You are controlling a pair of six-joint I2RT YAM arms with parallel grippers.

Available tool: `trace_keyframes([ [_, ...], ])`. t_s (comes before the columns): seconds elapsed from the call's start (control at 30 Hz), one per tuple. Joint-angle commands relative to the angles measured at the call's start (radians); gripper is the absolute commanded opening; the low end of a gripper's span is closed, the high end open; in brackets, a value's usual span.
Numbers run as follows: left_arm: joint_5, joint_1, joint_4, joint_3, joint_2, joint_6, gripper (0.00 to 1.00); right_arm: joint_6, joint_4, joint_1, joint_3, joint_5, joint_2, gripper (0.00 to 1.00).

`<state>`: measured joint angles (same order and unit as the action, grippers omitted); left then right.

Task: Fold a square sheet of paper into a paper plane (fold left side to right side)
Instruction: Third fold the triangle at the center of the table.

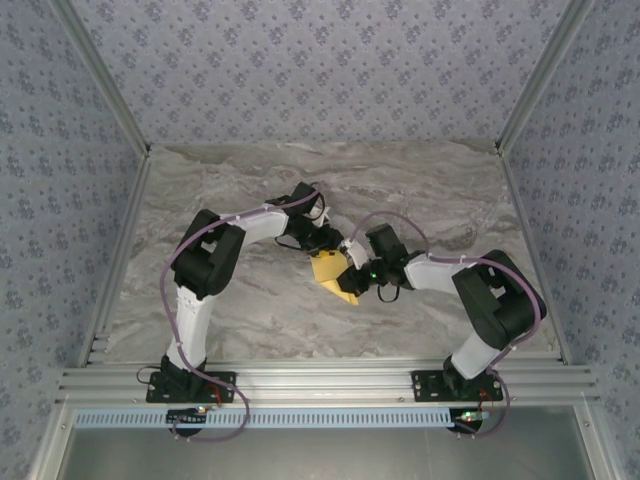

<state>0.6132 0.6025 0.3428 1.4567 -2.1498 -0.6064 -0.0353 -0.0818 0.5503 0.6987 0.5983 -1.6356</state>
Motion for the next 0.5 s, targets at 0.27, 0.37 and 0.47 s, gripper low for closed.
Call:
trace_keyframes([
  [0.27, -0.007, 0.008, 0.055, 0.016, -0.039, 0.033, 0.38, -0.025, 0.026, -0.025, 0.035, -0.046, -0.036, 0.09],
  [0.37, -0.007, 0.008, 0.055, 0.016, -0.039, 0.033, 0.38, -0.028, 0.026, -0.028, 0.04, -0.045, -0.038, 0.09],
  [0.47, -0.007, 0.008, 0.053, 0.016, -0.038, 0.031, 0.38, -0.023, 0.036, -0.031, 0.048, -0.045, -0.046, 0.09],
])
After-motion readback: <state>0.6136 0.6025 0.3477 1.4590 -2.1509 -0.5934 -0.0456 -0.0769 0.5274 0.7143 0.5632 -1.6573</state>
